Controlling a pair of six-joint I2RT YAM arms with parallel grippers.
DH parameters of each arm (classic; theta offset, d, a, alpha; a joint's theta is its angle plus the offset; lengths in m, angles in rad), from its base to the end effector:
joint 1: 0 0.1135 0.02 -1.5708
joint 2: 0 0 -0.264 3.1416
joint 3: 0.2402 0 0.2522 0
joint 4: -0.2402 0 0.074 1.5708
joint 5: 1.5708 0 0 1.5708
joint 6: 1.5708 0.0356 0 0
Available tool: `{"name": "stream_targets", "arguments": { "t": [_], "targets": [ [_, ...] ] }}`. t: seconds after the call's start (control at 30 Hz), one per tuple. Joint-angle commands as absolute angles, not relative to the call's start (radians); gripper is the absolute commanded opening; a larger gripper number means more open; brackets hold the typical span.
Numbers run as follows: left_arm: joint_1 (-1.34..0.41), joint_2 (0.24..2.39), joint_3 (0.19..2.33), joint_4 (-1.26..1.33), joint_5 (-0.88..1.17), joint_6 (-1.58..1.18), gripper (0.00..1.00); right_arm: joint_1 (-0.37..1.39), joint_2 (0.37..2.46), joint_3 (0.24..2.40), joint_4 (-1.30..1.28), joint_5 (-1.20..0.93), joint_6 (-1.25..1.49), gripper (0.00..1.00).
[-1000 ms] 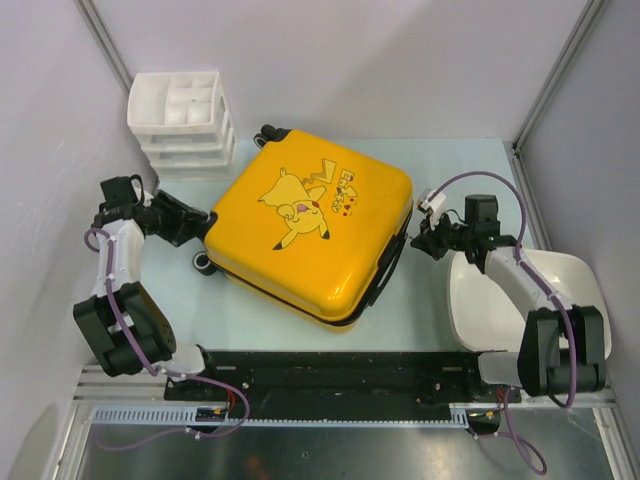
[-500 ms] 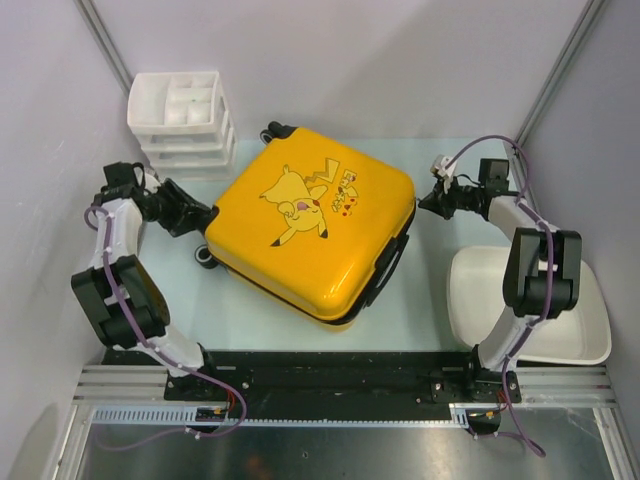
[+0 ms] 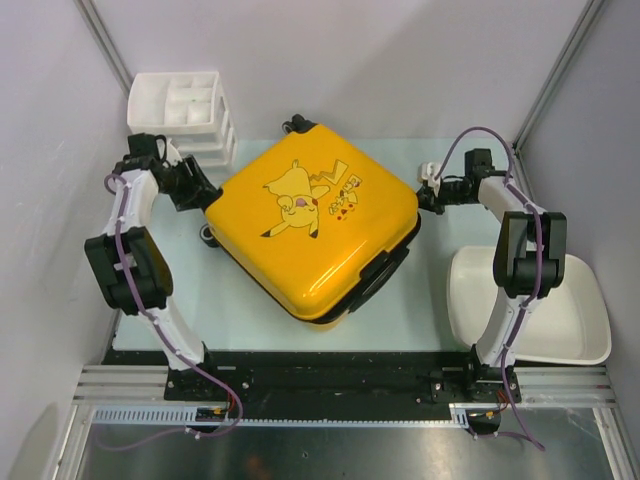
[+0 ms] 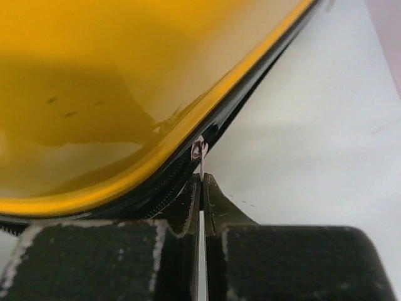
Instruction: Open, take out, and arrange the luggage
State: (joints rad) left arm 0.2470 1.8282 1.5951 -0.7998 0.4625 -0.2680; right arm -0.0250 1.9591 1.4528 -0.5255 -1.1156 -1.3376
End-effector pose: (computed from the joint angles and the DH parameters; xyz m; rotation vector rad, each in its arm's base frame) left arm 0.3856 0.0808 0.2797 -0.4887 2.5048 -0.6070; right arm 0.4100 0.0217 0.2146 -1.4789 1.3608 0.6152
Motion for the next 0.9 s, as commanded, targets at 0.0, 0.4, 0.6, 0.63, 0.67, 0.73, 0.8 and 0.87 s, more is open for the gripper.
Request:
{"name": "stream_targets", "arguments": {
  "t": [0.0,0.4,0.6,0.63,0.67,0.73,0.8,0.87],
  "targets": [
    [0.16,1.874,1.666,-0.739,0.566,-0.032,0.0,0.087,1.921,1.459,-1.162,-1.273,-1.827,0.0],
    [0.107,1.902,1.678,-0.75,0.624,0.064,0.0,0.183,1.741,1.295,-0.659,-1.177,-1.054,0.0],
    [0.103,1.902,1.664,-0.752,0.624,0.051,0.0,0.156,1.784,1.282,-0.099,-1.04,-0.543,0.0],
    [0.104,1.902,1.663,-0.75,0.62,0.052,0.0,0.155,1.787,1.279,-0.042,-1.02,-0.52,0.0],
    [0.104,1.899,1.658,-0.752,0.617,0.052,0.0,0.156,1.793,1.281,-0.014,-1.011,-0.494,0.0],
    [0.103,1.901,1.658,-0.752,0.603,0.051,0.0,0.16,1.804,1.279,0.055,-0.996,-0.43,0.0],
    [0.104,1.913,1.678,-0.752,0.607,0.037,0.0,0.161,1.809,1.279,0.078,-0.988,-0.399,0.0],
    [0.101,1.927,1.722,-0.75,0.63,0.015,0.03,0.163,1.809,1.279,0.063,-0.999,-0.406,0.0]
  ]
}}
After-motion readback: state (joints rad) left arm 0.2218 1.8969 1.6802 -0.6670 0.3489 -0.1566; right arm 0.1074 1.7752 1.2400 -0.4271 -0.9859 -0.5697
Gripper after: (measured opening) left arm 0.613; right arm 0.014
